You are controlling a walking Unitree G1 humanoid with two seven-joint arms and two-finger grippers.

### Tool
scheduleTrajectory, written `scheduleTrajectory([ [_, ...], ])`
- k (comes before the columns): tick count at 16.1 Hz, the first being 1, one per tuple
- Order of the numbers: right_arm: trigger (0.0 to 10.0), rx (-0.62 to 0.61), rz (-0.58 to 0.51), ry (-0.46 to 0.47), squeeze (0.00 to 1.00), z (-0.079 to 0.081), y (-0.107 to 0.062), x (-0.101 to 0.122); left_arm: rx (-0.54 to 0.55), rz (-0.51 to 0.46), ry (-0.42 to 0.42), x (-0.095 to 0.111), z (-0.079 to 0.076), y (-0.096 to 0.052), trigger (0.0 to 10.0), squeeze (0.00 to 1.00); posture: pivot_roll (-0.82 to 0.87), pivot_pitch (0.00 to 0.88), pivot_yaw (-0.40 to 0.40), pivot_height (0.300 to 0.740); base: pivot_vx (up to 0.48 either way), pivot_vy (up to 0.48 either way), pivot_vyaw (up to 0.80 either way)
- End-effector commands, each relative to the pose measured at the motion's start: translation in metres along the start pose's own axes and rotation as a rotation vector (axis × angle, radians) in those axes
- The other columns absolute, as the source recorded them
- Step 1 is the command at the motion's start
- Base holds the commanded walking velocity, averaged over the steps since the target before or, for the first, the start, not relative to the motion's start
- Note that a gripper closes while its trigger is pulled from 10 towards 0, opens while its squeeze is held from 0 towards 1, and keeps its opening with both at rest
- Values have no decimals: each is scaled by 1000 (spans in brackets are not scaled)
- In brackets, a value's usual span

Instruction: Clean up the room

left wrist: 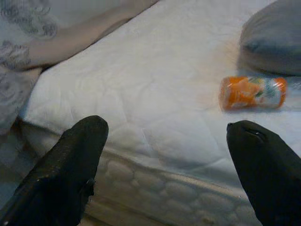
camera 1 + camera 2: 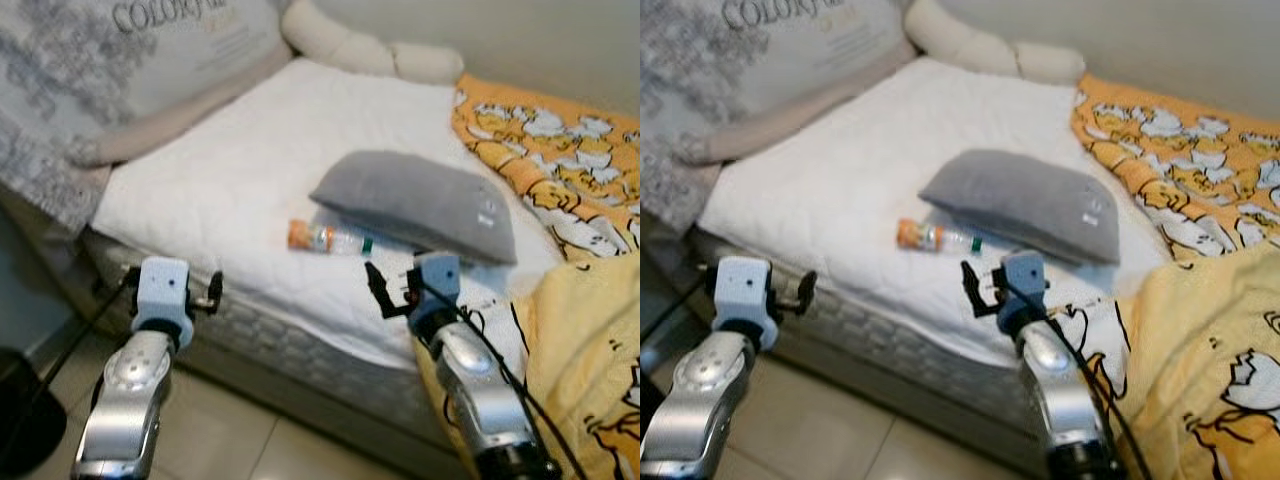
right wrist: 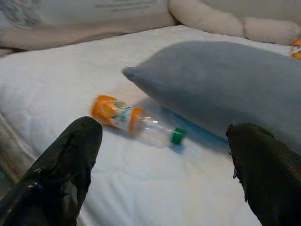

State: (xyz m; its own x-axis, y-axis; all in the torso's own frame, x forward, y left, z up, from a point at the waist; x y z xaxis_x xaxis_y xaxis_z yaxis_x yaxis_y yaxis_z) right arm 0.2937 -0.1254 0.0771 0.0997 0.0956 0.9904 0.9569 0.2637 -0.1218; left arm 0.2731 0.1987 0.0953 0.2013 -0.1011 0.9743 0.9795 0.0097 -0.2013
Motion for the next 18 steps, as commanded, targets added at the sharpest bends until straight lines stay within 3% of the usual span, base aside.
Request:
scheduleTrajectory([
  [1, 10000, -8, 2, -12, 1000, -8, -1, 0, -34, -2, 2, 2, -10, 2, 10000, 0, 44, 0, -41, 740, 277, 0, 425],
  [4, 10000, 16, 12, -36, 1000, -3, -1, -1, -36, -6, 14, 5, -8, 4, 10000, 0, 49, 0, -30, 740, 276, 0, 675],
  [8, 10000, 5, 10, -18, 1000, -10, 3, 5, -73, 7, 46, 7, -4, 4, 10000, 0, 39, 0, 14, 740, 276, 0, 0],
  [12, 10000, 30, 12, -100, 1000, -19, 7, 15, -99, 8, 58, 9, -6, 8, 10000, 0, 31, 0, 25, 740, 276, 0, 0],
  [18, 10000, 107, 87, -194, 1000, -19, 8, 7, -102, 13, 46, 8, -5, 3, 10000, 0, 51, 0, -5, 740, 293, 0, 77],
])
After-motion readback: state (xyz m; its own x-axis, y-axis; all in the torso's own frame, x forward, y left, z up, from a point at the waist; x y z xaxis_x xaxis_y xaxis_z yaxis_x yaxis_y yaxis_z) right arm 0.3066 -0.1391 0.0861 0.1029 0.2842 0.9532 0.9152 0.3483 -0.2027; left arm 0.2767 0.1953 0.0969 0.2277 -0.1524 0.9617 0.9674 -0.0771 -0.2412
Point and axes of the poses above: a point about 5 cm out from each wrist's last joint towards the gripper, its own y axis pointing out of the wrist towards the gripper, its own x axis along the axis of the wrist's last joint, z = x × y, the point moved 1 cm from there along y, pointing out of the wrist towards the gripper, and after that the axes turned 4 degrees about -y, right-handed, at the moved point
